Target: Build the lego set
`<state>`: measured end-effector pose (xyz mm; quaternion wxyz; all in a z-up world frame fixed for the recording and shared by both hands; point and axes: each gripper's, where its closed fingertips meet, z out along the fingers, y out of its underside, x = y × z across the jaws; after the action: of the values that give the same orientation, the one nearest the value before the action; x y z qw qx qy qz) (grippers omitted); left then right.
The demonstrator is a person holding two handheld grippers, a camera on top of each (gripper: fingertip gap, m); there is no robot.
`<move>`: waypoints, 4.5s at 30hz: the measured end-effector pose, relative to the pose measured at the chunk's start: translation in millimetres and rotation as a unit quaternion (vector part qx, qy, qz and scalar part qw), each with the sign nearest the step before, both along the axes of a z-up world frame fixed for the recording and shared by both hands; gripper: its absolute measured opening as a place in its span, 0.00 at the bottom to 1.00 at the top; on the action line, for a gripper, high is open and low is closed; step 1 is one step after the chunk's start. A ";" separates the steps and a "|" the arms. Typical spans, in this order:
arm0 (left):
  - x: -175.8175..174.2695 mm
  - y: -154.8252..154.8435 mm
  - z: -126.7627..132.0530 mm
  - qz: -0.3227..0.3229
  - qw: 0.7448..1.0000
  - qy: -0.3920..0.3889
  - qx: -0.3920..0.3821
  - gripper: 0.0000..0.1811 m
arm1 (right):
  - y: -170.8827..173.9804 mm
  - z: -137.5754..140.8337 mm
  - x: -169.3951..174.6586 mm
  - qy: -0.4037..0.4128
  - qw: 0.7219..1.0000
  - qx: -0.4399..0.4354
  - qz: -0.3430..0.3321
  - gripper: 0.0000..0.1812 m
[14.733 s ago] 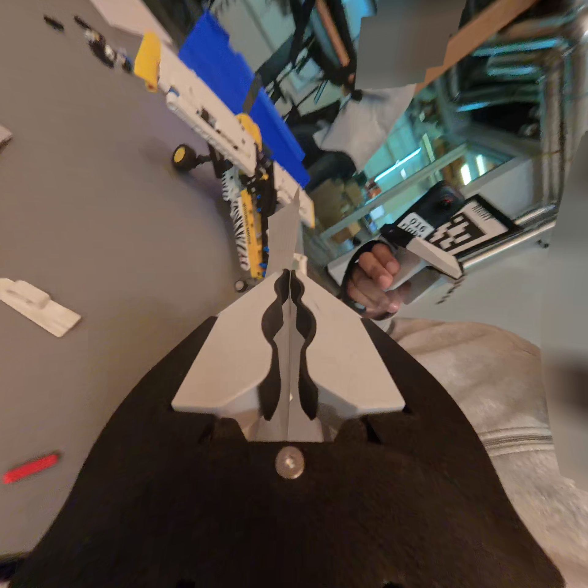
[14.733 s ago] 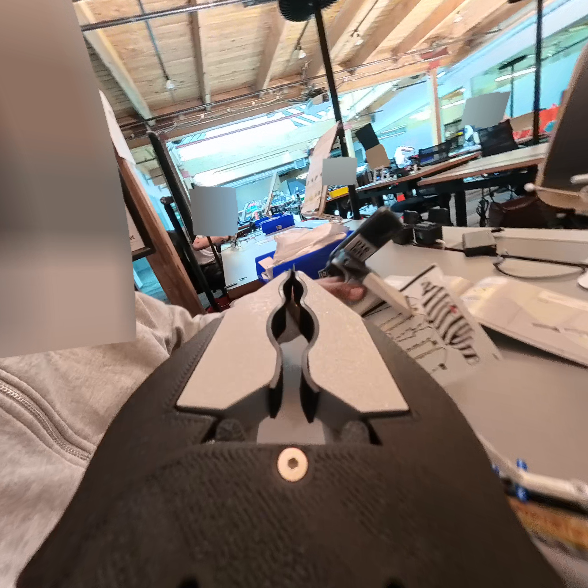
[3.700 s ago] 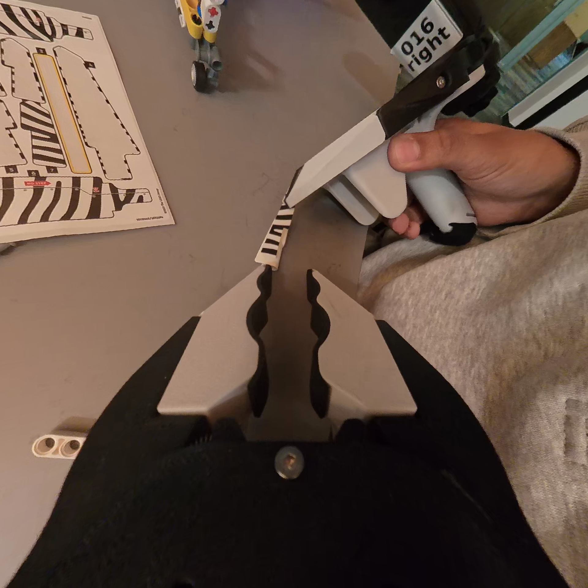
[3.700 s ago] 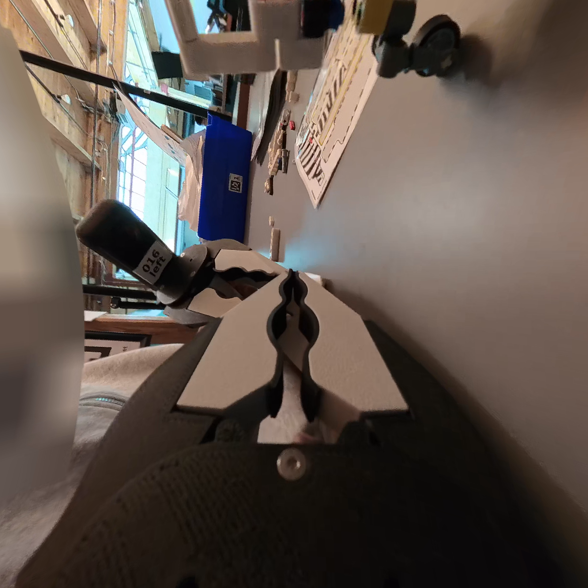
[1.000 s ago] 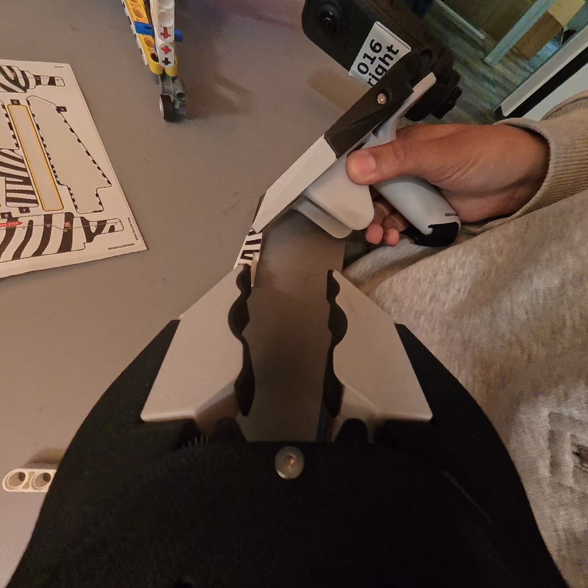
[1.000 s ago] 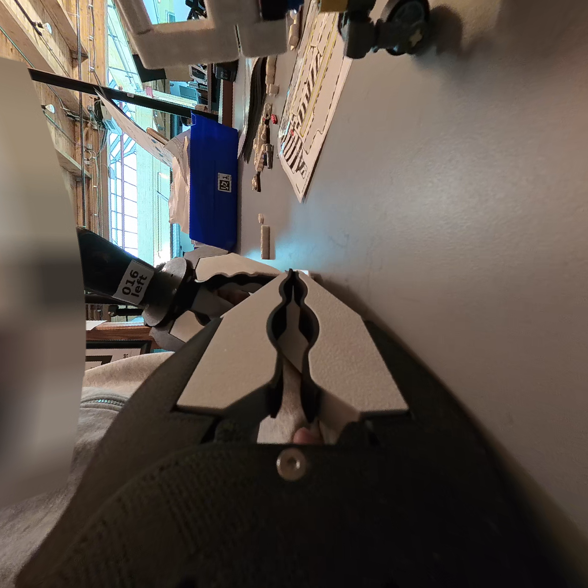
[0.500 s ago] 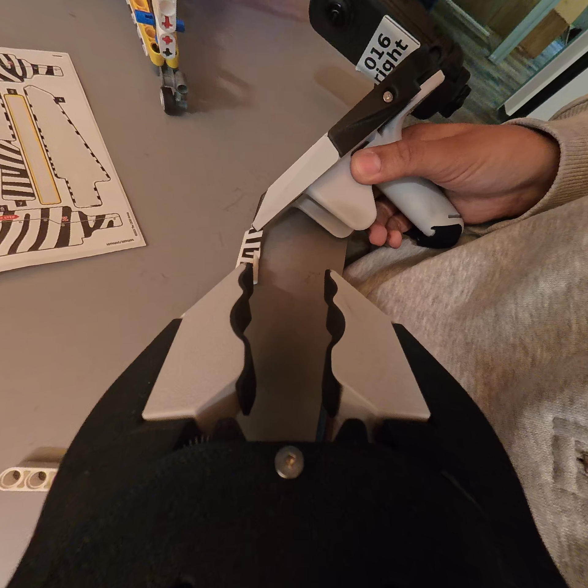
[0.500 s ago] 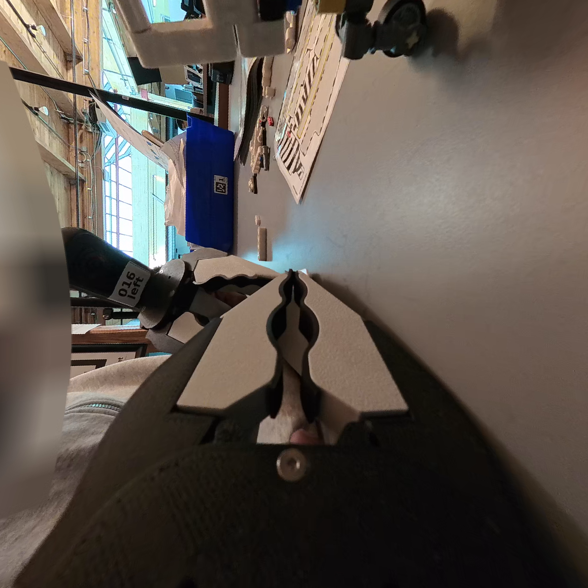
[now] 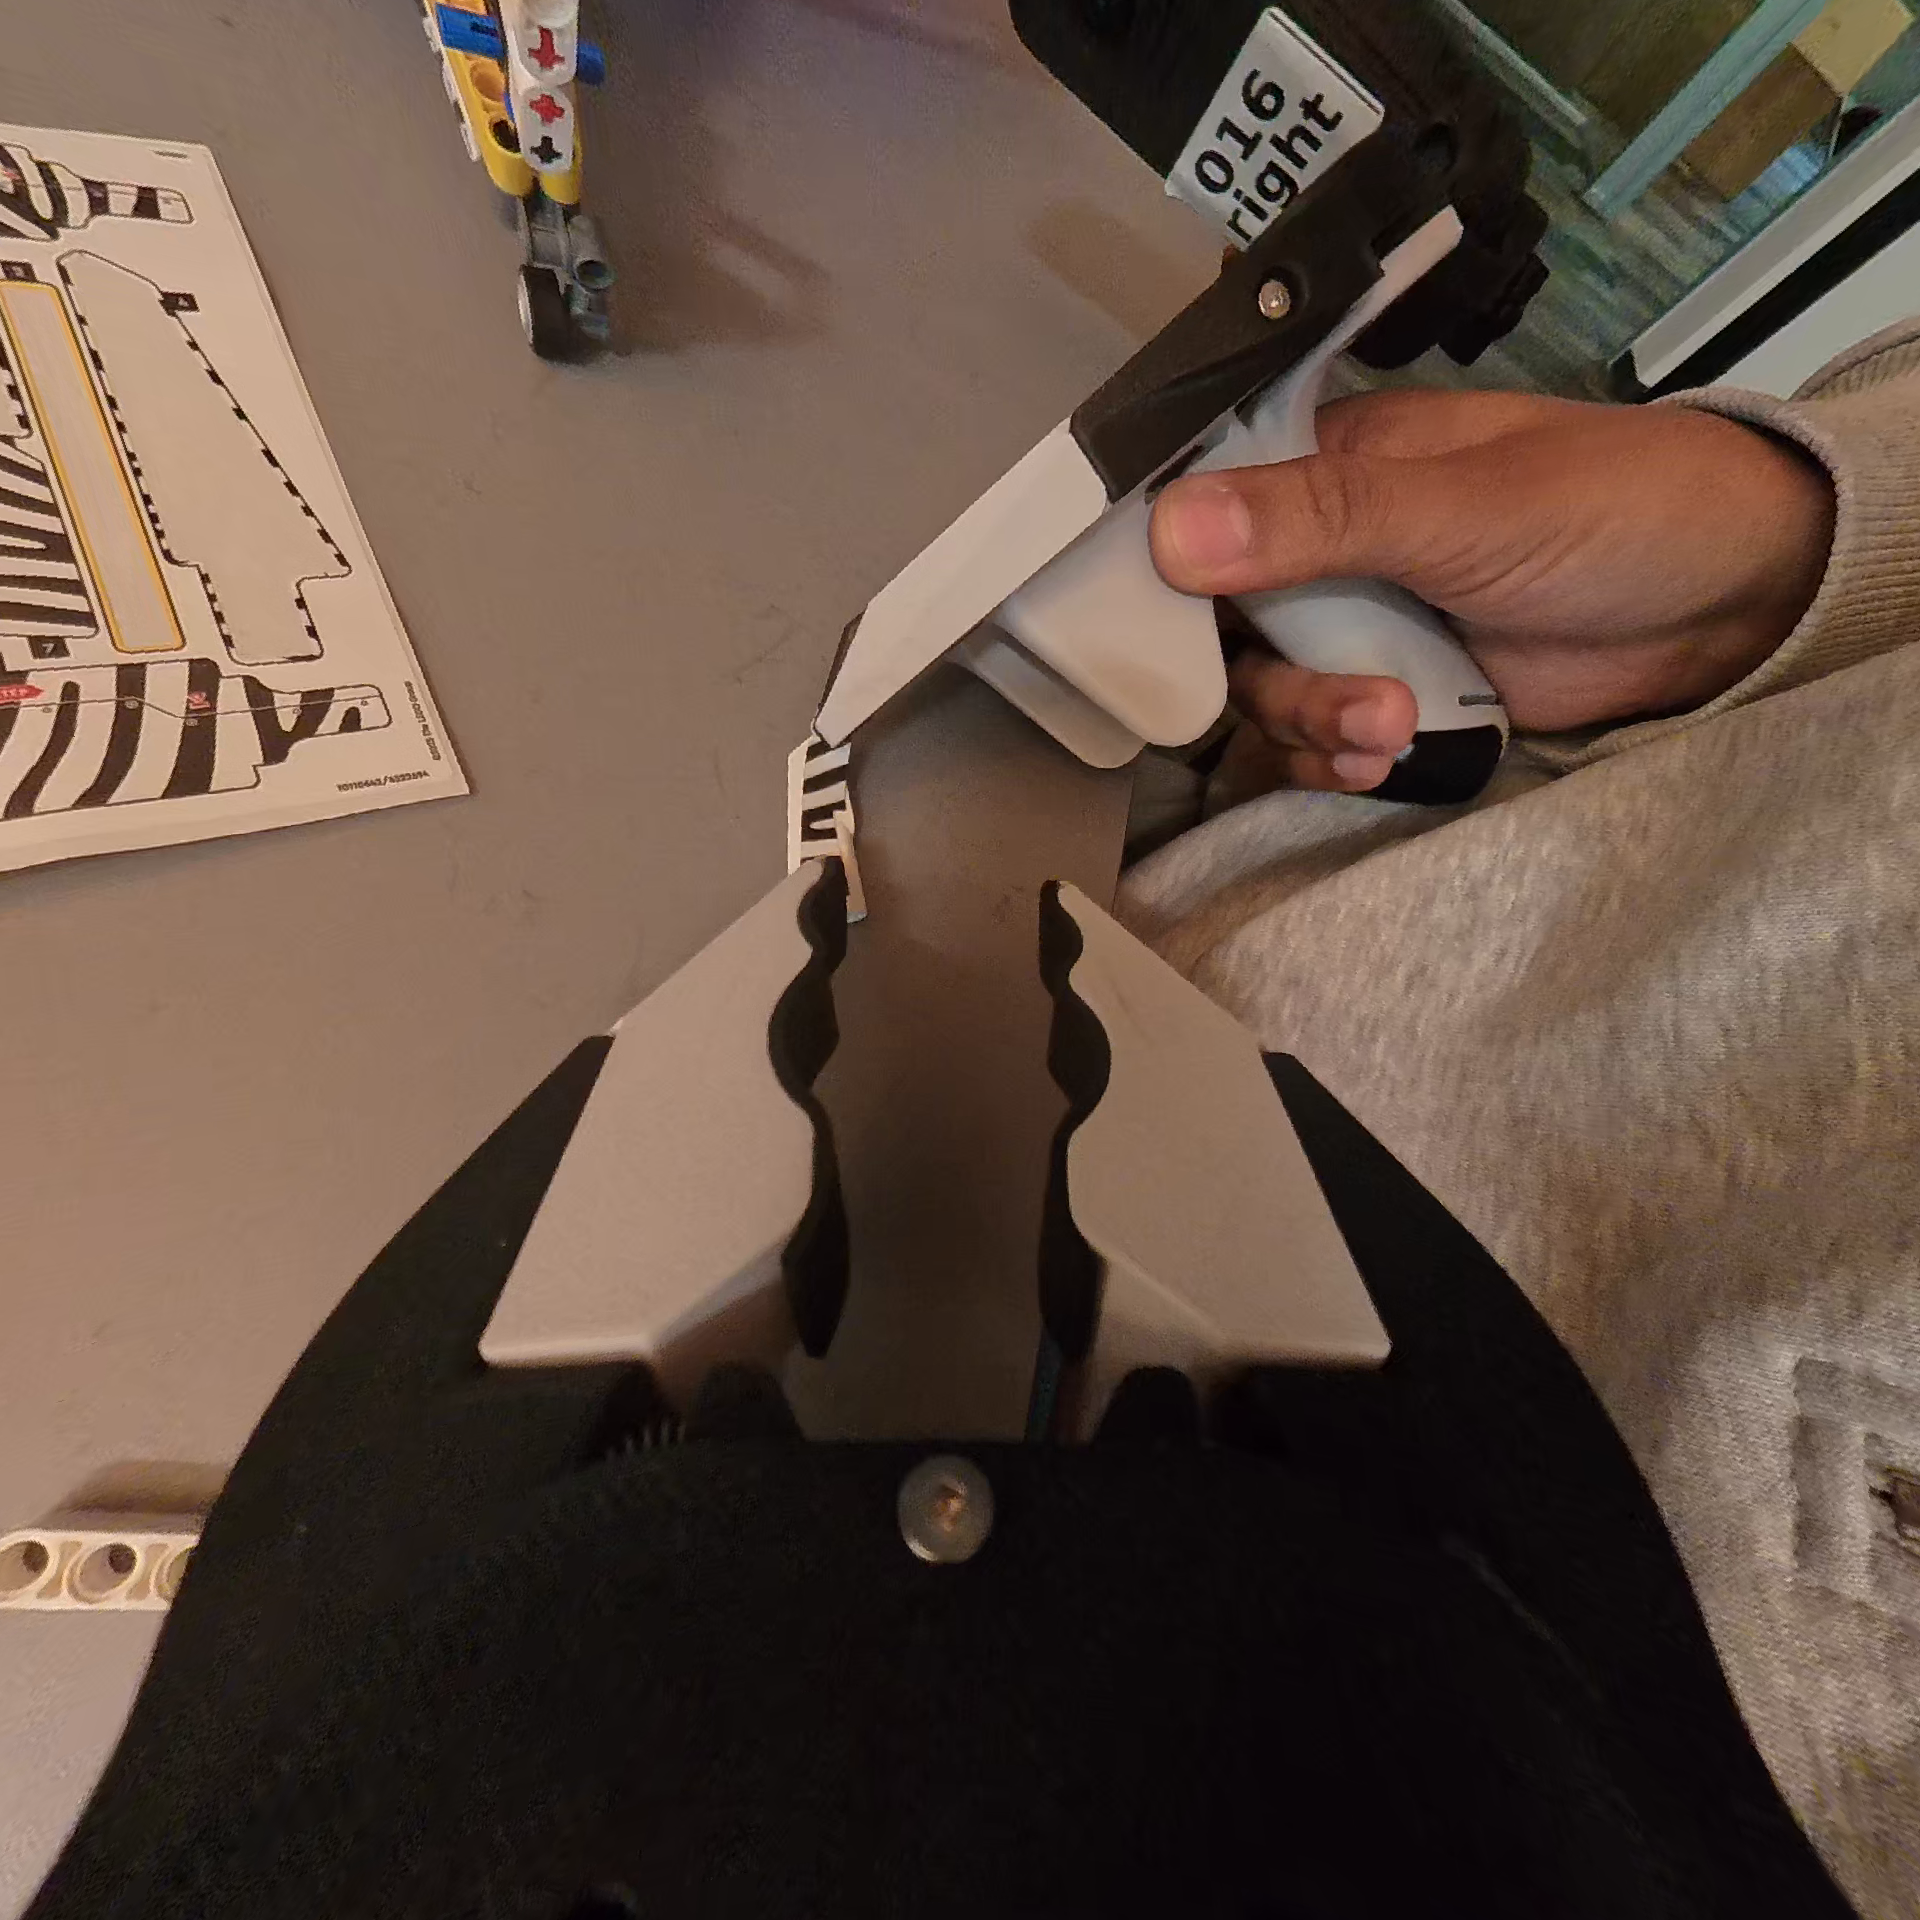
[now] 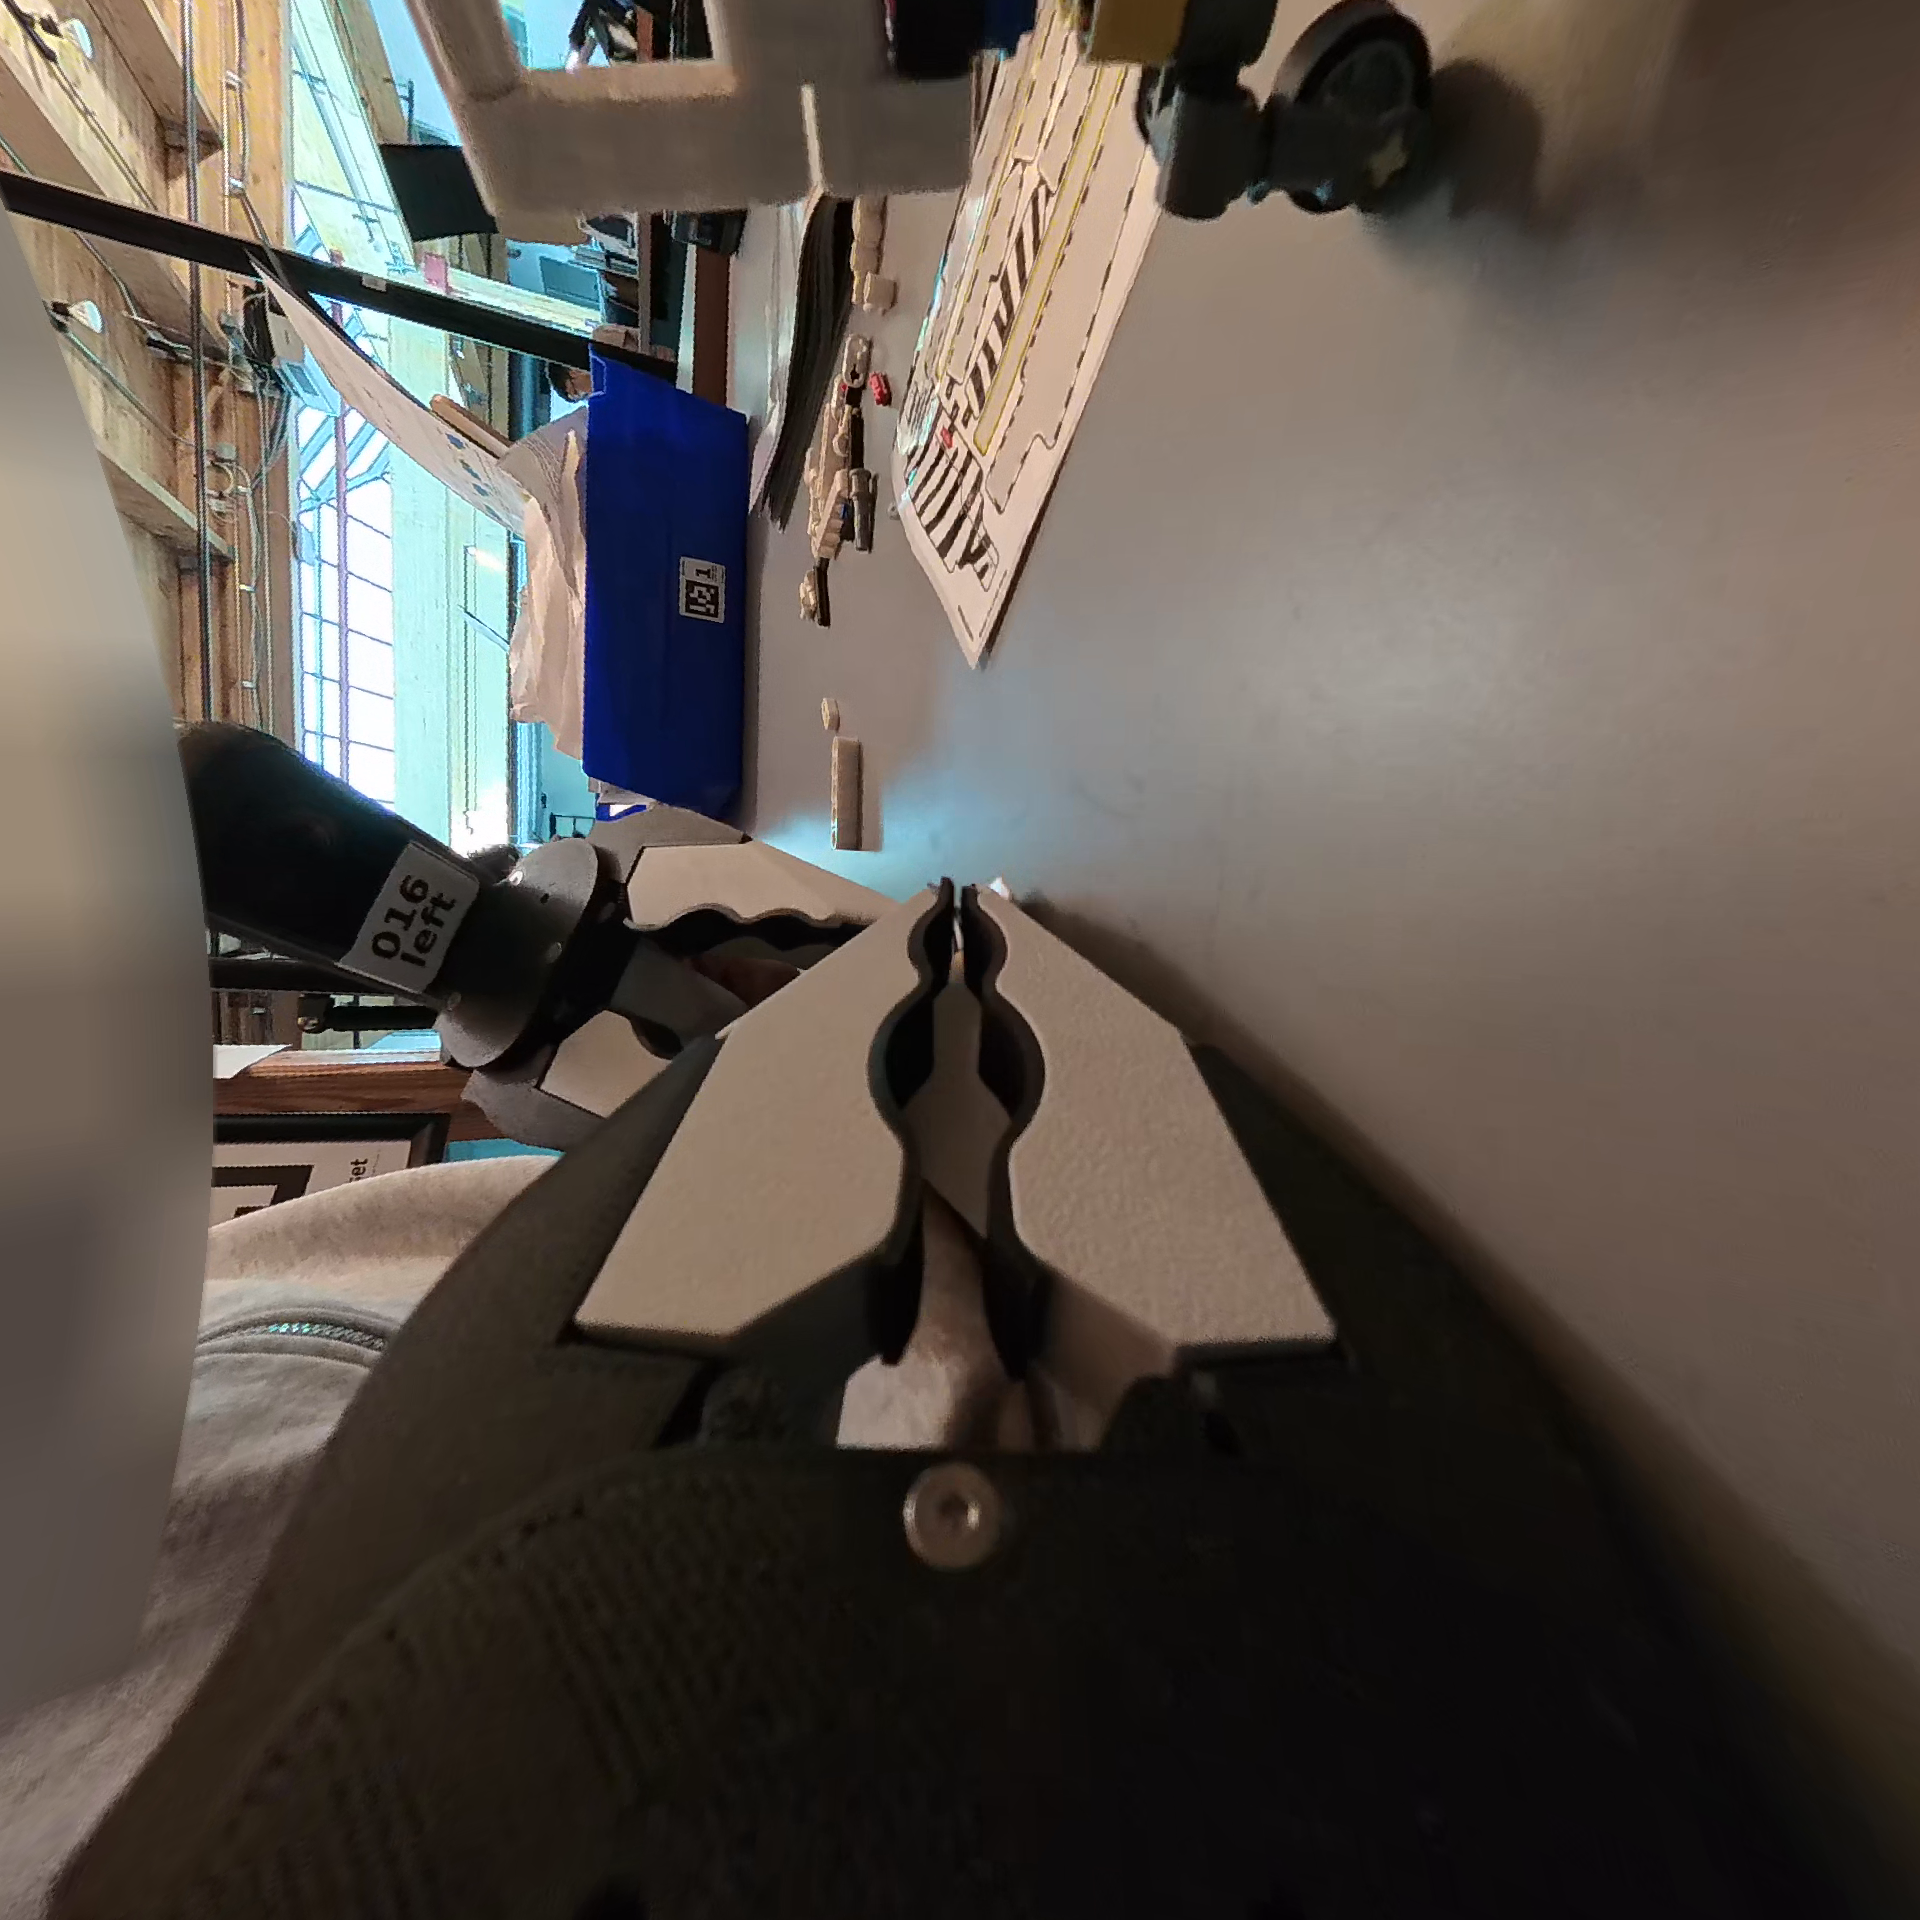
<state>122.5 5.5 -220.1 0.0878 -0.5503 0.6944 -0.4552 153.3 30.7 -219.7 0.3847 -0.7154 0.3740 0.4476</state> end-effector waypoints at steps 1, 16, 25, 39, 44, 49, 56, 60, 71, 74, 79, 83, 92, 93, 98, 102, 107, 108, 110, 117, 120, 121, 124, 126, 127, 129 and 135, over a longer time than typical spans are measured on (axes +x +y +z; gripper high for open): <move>0.0 0.0 0.0 0.000 1.000 0.000 0.000 0.20 | 0.2 0.2 0.2 0.000 1.000 0.000 0.000 0.00; -0.7 -0.6 -0.5 -0.002 1.000 0.003 -0.004 0.18 | 2.2 0.2 3.4 -0.029 1.000 -0.006 0.003 0.03; -1.7 -2.0 -1.9 -0.006 1.000 0.008 -0.005 0.14 | 2.0 3.0 10.0 -0.064 0.998 0.001 -0.001 0.06; -1.8 -2.3 -1.8 -0.007 1.000 0.008 -0.005 0.14 | 4.6 -1.3 -15.4 -0.498 0.848 0.008 0.181 0.00; -1.9 -2.5 -1.7 -0.007 1.000 0.008 -0.006 0.15 | 2.8 -7.1 -8.2 -0.521 0.834 -0.007 0.183 0.00; -2.0 -2.9 -1.8 -0.008 1.000 0.009 -0.007 0.14 | -2.6 -10.9 10.2 -0.535 0.827 -0.038 0.166 0.00; -1.8 -2.6 -1.8 -0.007 1.000 0.010 -0.010 0.14 | -2.7 -2.2 -9.3 -0.551 0.811 0.010 0.194 0.00; -2.0 -2.9 -2.0 -0.007 1.000 0.010 -0.009 0.14 | -12.0 -10.7 3.3 -0.577 0.795 -0.021 0.188 0.00; -1.8 -2.8 -2.4 -0.007 1.000 0.011 -0.006 0.13 | -18.3 -4.8 -10.2 -0.582 0.787 0.019 0.207 0.00; -1.8 -3.0 -2.6 -0.007 1.000 0.011 -0.005 0.13 | -24.9 -5.9 -1.3 -0.581 0.790 0.005 0.197 0.00; -1.6 -3.0 -2.7 -0.006 1.000 0.011 -0.005 0.12 | -23.2 1.2 -7.0 -0.575 0.794 0.030 0.197 0.01; -1.6 -3.0 -2.8 -0.006 1.000 0.011 -0.003 0.12 | -22.0 -3.1 -14.6 -0.580 0.785 0.033 0.213 0.02; -1.8 -3.5 -3.0 -0.006 1.000 0.011 -0.001 0.12 | -17.0 4.4 -10.4 -0.555 0.808 0.039 0.191 0.03; -1.9 -3.7 -3.0 -0.007 1.000 0.011 -0.002 0.12 | -15.1 2.8 -12.4 -0.557 0.807 0.037 0.194 0.04; -2.1 -4.1 -3.1 -0.008 1.000 0.012 -0.003 0.11 | -16.0 -4.7 -11.1 -0.565 0.801 0.028 0.198 0.06; -2.2 -3.6 -7.0 -0.004 1.000 0.023 0.004 0.14 | -22.7 -4.8 -2.3 -0.561 0.805 0.021 0.191 0.07; -2.8 -4.5 -9.1 -0.006 1.000 0.027 0.010 0.14 | -23.8 -4.7 0.5 -0.560 0.807 0.022 0.186 0.06; -2.7 -4.2 -9.0 -0.005 1.000 0.027 0.010 0.14 | -23.6 -4.6 -0.5 -0.559 0.808 0.024 0.186 0.06; -2.6 -4.1 -8.9 -0.005 1.000 0.028 0.008 0.14 | -23.4 -3.6 -1.8 -0.558 0.808 0.029 0.187 0.07; -2.6 -3.9 -7.7 -0.004 1.000 0.025 0.003 0.14 | -22.1 0.0 -9.3 -0.534 0.816 0.067 0.214 0.20; -2.6 -3.3 -4.8 -0.003 1.000 0.022 -0.014 0.15 | -22.2 -6.5 -9.6 -0.519 0.819 0.059 0.237 0.21; -2.3 -2.8 -3.3 -0.001 1.000 0.020 -0.022 0.15 | -21.9 -7.0 -9.4 -0.519 0.818 0.059 0.242 0.20; -1.5 0.2 1.7 0.008 0.999 0.012 -0.047 0.15 | -22.5 -9.3 -9.7 -0.525 0.807 0.059 0.262 0.16; -1.0 2.2 4.2 0.014 0.998 0.007 -0.058 0.15 | -23.3 -11.6 -9.2 -0.537 0.795 0.057 0.276 0.08; -0.7 3.2 5.2 0.016 0.998 0.005 -0.061 0.15 | -22.7 -12.1 -8.2 -0.545 0.788 0.057 0.280 0.06; -0.2 4.1 5.1 0.019 0.997 0.008 -0.069 0.16 | -20.6 -12.0 -6.8 -0.558 0.777 0.062 0.284 0.06; 13.1 27.6 21.6 0.072 0.992 -0.045 -0.088 0.21 | 1.0 17.6 2.1 -0.595 0.760 0.114 0.237 0.06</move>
<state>135.6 33.1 -198.5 0.1026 -0.5835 0.6055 -0.5315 155.4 31.7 -202.2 0.4903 -0.8544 -0.1651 0.0483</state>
